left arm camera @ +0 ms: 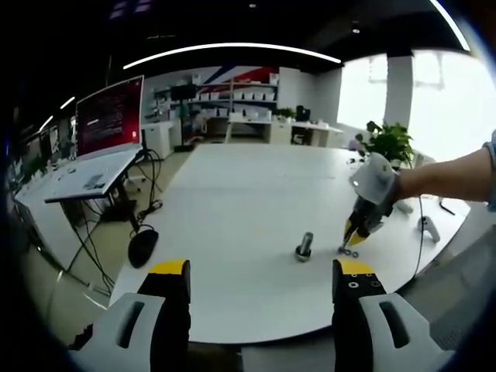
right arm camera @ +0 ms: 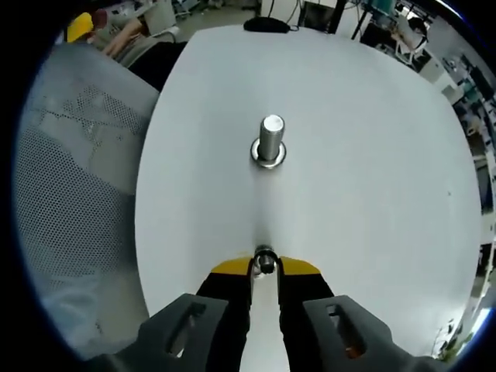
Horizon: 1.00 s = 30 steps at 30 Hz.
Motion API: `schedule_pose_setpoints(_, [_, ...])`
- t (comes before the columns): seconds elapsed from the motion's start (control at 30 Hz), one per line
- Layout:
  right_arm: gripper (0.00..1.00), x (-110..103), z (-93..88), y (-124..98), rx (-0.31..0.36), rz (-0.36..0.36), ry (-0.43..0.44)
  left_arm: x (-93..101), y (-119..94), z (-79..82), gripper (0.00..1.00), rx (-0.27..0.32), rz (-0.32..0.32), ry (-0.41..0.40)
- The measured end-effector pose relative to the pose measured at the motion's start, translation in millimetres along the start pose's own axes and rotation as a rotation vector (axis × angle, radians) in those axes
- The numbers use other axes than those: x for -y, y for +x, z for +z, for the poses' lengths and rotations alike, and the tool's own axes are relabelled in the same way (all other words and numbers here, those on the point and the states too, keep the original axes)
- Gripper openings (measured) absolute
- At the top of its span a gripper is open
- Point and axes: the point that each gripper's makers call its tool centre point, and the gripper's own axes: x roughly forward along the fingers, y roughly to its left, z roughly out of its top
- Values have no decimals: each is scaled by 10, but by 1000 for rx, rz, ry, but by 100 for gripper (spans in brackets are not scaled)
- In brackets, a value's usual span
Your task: Place the washer onto the threaded stud by aligning its center hole with the stud, sliding it down to the base, and recovering from edge contact or off-axis alignment until the washer reaches the visible bottom stop.
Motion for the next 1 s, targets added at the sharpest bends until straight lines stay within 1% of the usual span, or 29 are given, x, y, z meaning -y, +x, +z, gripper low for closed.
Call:
schedule_pose_setpoints(0.1, [13,0,-24,83,-18,7,1,-2,1,-2,74,-1,0,-1])
schedule_pose_setpoints(0.3, [13,0,-9,185,-28,11,3,-5,5,-7,74,-5,1,-1])
schedule_pose_setpoints(0.37, [15,-20,9,208,-14,25,-45,-7,5,-12,74,-7,2,-2])
schedule_pose_setpoints(0.4, [19,-10,-26,210,-28,17,-76,-6,6,-15,74,-9,2,-1])
schedule_pose_setpoints(0.43, [28,-1,-35,216,-28,7,-66,-5,6,-16,74,-10,1,0])
schedule_pose_setpoints(0.47, [32,4,-58,216,-33,5,-50,-4,7,-16,74,-11,1,1])
schedule_pose_setpoints(0.57, [30,11,-102,191,-14,17,-6,-3,10,-19,74,-13,0,3])
schedule_pose_setpoints(0.67, [29,23,-177,182,-13,26,30,1,9,-26,74,-16,-1,4])
schedule_pose_setpoints(0.73, [26,17,-218,176,-11,31,44,2,9,-27,74,-17,-1,3])
schedule_pose_setpoints(0.87, [24,-8,-253,166,-3,36,72,6,12,-31,74,-20,-3,6])
schedule_pose_setpoints(0.93, [20,-22,-255,166,2,36,79,5,14,-34,74,-22,-4,7])
schedule_pose_setpoints(1.0, [20,-33,-262,175,1,37,83,6,13,-36,74,-23,-4,8])
